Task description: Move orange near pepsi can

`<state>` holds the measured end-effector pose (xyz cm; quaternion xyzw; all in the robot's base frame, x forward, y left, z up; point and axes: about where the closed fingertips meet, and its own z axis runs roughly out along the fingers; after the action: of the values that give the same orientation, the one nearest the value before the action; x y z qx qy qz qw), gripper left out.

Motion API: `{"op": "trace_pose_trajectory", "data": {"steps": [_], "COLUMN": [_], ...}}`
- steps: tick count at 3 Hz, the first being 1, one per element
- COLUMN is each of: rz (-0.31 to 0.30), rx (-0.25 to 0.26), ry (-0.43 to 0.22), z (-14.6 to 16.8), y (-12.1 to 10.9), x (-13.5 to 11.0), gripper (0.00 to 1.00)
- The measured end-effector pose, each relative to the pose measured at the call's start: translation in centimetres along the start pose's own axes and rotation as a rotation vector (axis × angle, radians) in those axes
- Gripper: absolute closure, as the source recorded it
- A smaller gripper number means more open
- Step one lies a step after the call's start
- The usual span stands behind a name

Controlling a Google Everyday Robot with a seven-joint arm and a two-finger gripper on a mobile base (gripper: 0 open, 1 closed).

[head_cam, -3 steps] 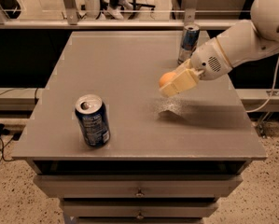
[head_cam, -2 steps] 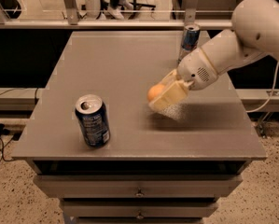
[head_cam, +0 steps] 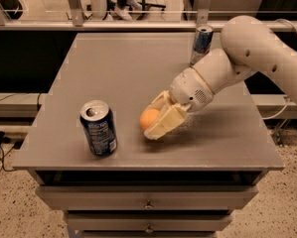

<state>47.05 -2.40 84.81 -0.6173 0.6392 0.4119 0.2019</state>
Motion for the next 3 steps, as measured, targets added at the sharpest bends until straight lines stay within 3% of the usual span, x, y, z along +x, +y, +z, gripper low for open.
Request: {"op": "trace_pose_trajectory", "data": {"steps": [1,2,3], "rz": [-0.082,-0.122,-0.148], "rx": [-0.012,-0.008,-0.001], "ry": [-0.041,-0.062,-0.073], "z": [1.8,2.7,3.5], "y": [0.1,0.2,0.3], "x": [-1.8,-2.7,-3.4], "gripper": [1.0,1.0,0.75]}}
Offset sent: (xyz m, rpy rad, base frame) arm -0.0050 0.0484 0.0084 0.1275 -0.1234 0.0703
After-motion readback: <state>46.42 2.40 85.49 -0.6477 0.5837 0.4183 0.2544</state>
